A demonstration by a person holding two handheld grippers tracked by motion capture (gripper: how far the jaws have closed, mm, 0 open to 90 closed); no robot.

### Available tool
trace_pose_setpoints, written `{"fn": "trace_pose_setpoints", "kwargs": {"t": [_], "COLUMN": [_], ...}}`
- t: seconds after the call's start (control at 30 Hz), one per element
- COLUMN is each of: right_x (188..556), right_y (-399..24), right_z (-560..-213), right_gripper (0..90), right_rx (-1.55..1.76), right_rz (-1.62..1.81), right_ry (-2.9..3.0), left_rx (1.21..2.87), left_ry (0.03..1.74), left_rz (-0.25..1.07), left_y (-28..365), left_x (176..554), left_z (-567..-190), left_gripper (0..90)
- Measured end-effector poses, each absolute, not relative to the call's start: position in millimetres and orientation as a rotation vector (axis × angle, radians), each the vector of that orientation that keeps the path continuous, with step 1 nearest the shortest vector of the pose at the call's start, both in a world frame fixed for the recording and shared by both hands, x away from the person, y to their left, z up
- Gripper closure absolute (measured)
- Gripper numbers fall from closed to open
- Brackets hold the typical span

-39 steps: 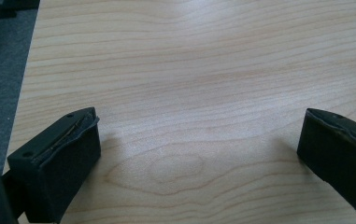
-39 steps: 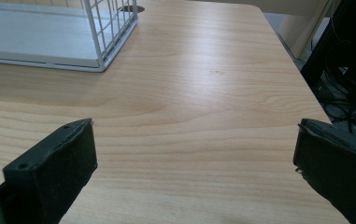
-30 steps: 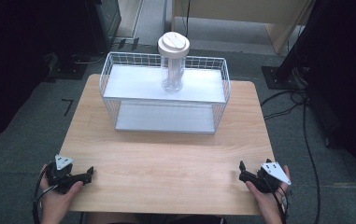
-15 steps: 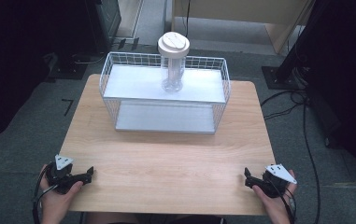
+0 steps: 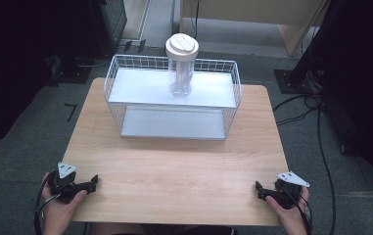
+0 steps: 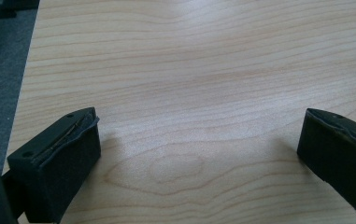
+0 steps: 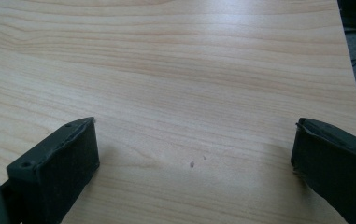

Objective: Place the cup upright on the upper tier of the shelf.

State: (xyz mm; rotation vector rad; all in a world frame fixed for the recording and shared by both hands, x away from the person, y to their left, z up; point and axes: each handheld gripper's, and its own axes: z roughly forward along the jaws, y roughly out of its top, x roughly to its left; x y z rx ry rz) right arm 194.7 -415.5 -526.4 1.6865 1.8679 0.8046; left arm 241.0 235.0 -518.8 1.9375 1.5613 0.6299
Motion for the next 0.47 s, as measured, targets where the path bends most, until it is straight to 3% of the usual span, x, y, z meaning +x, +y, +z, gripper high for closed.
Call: {"fn": "trace_pose_setpoints", "kwargs": {"t": [0.47], "right_x": [194.6], "right_y": [-415.6], "right_z": [-526.4], "right_gripper": [1.2], "right_rx": [1.685], "right_rz": [0.812], "right_ry": [1.873], "left_rx": [1.939], "left_ry": [1.561], "left_rz": [0.629], "left_y": [235.0], "left_x": [241.1], "left_z": [-518.7], "left_gripper": [0.0]}}
